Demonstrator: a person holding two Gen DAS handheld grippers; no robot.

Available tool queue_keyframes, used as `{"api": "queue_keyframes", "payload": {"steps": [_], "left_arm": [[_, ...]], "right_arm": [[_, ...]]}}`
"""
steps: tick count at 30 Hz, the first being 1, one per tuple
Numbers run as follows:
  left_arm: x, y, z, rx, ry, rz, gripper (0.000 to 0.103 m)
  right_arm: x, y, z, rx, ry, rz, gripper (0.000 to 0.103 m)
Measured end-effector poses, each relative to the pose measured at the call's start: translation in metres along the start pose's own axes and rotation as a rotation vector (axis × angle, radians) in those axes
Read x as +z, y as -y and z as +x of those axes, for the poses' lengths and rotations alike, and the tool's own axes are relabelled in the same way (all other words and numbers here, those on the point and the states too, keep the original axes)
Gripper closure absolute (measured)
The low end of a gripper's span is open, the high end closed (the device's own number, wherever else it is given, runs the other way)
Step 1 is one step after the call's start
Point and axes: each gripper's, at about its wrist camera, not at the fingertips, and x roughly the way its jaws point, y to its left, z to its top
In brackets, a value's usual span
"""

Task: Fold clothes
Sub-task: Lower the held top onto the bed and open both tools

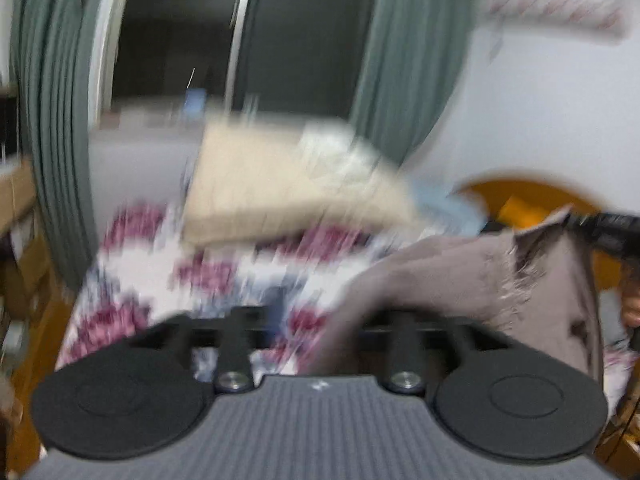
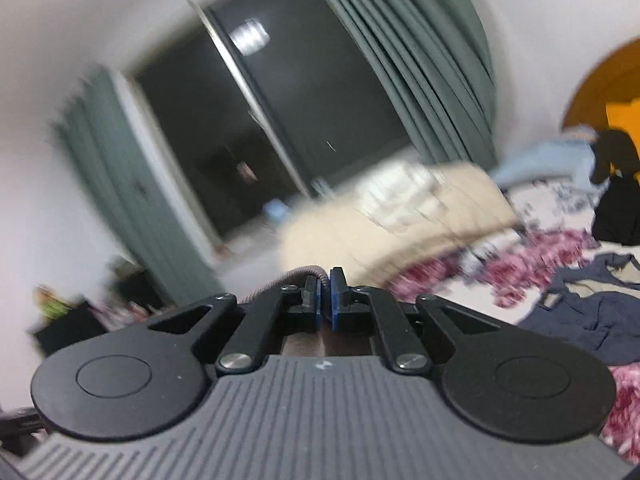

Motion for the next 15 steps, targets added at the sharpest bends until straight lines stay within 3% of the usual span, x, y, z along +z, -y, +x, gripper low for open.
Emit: {"api": "queue_keyframes", "payload": {"steps": [2,3,6,10,12,15], "left_arm": [[-0.009,-0.023,0.094,0.076,-0.129,-0.094,0.048],[-0.026,-0.036,0.12,0.08,-0.175,-0.123,0.048],[-0.081,-0.07,0.165,0.082,-0.274,-0.158,0.048],[-0.149,-0.119,0.151,0.039,-0.305,-0.127,0.045],[-0.172,-0.134,0.126,0.038,-0.318,-0.136,0.045],[-0.247,-0.138,0.064,0.017,-0.338,-0.15,0.04]], "right_arm": [[-0.026,0.033,0.058,-0.028,-0.009,0.036,0.079],[-0.043,0.05,0.076,-0.049,-0.018,0.041,0.073],[-0.096,0.093,0.076,-0.029,-0.051,0.026,0.042],[-0.168,0.154,0.012,-0.011,-0.121,-0.031,0.033],[-0.197,0.177,-0.023,-0.037,-0.179,-0.036,0.033],[-0.252,0.205,-0.08,-0.077,-0.289,-0.051,0.033]]}}
